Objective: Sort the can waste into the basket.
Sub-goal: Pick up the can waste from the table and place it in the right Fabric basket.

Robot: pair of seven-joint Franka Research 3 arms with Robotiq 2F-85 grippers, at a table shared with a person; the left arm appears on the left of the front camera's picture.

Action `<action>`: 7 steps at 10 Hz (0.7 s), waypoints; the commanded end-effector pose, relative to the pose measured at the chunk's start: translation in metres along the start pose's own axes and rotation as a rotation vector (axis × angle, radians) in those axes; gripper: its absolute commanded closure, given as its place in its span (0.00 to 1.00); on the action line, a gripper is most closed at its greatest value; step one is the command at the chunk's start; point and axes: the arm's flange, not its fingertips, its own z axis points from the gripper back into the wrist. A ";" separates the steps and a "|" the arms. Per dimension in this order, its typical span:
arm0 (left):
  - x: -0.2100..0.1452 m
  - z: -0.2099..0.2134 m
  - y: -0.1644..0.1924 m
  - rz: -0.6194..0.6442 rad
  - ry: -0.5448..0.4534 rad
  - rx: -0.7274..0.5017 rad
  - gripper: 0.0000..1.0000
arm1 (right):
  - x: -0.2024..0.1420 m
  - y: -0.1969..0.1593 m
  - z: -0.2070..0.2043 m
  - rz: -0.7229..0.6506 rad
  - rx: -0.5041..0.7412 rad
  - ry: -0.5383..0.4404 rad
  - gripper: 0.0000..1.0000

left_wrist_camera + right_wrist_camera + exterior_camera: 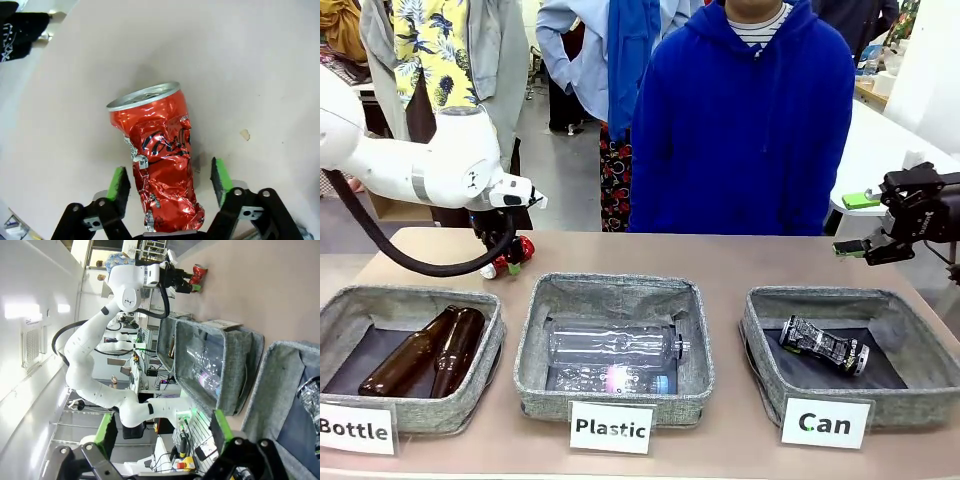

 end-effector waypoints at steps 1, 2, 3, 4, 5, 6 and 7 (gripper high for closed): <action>-0.003 0.006 0.002 -0.023 0.005 0.017 1.00 | 0.001 0.001 0.002 0.016 0.004 0.010 0.00; -0.004 0.004 0.001 -0.023 0.008 0.017 0.65 | 0.001 0.001 0.002 0.016 0.004 0.010 0.00; -0.005 0.005 0.001 -0.020 0.009 0.023 1.00 | 0.001 0.001 0.002 0.016 0.004 0.010 0.00; -0.007 0.009 0.001 -0.018 0.000 0.026 1.00 | 0.001 0.001 0.002 0.016 0.004 0.010 0.00; -0.011 0.015 0.001 -0.017 -0.013 0.026 1.00 | 0.001 0.001 0.002 0.016 0.004 0.010 0.00; -0.016 0.025 -0.001 -0.014 -0.025 0.035 1.00 | 0.001 0.001 0.002 0.016 0.004 0.010 0.00; -0.026 0.045 -0.005 -0.014 -0.048 0.040 1.00 | 0.001 0.001 0.002 0.016 0.004 0.010 0.00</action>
